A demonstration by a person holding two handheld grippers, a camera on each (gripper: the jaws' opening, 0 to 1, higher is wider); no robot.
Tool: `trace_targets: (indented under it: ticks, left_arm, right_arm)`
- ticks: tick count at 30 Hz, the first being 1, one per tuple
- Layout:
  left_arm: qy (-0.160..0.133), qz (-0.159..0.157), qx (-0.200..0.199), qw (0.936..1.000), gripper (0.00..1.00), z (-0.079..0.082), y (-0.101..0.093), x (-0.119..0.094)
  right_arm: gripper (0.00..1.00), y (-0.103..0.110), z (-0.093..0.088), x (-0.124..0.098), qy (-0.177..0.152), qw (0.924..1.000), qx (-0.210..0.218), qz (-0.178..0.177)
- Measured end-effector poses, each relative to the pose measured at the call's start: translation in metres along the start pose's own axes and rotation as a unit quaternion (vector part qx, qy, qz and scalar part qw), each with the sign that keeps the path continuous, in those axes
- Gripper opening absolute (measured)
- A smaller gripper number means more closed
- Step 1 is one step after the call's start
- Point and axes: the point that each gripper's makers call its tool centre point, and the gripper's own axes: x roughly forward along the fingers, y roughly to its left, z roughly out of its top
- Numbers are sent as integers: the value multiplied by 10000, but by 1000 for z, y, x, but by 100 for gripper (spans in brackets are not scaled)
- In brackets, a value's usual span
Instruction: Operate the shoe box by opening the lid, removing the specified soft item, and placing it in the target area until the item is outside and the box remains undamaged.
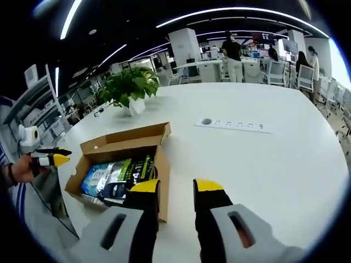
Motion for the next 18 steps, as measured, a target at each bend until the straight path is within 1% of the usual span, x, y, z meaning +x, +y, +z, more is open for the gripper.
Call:
trace_targets:
  ticks: [3,7,8,9,12,15,18]
  left_arm:
    - [85,-111,34,9999,29,-4,-10,8]
    - [153,-316,-77,9994,29,-8,-24,18]
    - [178,-369,-150,9990,29,-10,-27,20]
    - [227,-438,-334,9982,29,-13,-32,23]
    - [352,-483,-437,9973,29,-21,-37,31]
    - [441,-607,-564,9956,29,-29,-48,39]
    - [533,-666,-707,9938,29,-36,-54,47]
  right_arm:
    - [22,-3,-5,-6,0,10000,39,-40]
    - [22,-6,-11,-14,-45,9998,158,-86]
    - [22,-9,-11,-14,-76,9997,200,-92]
    - [22,-10,-12,-16,-101,9996,246,-98]
    - [22,-3,-16,-22,-126,9996,220,-91]
    - [22,1,-18,-28,-173,9996,225,-93]
    - [23,4,-21,-33,-220,9994,232,-108]
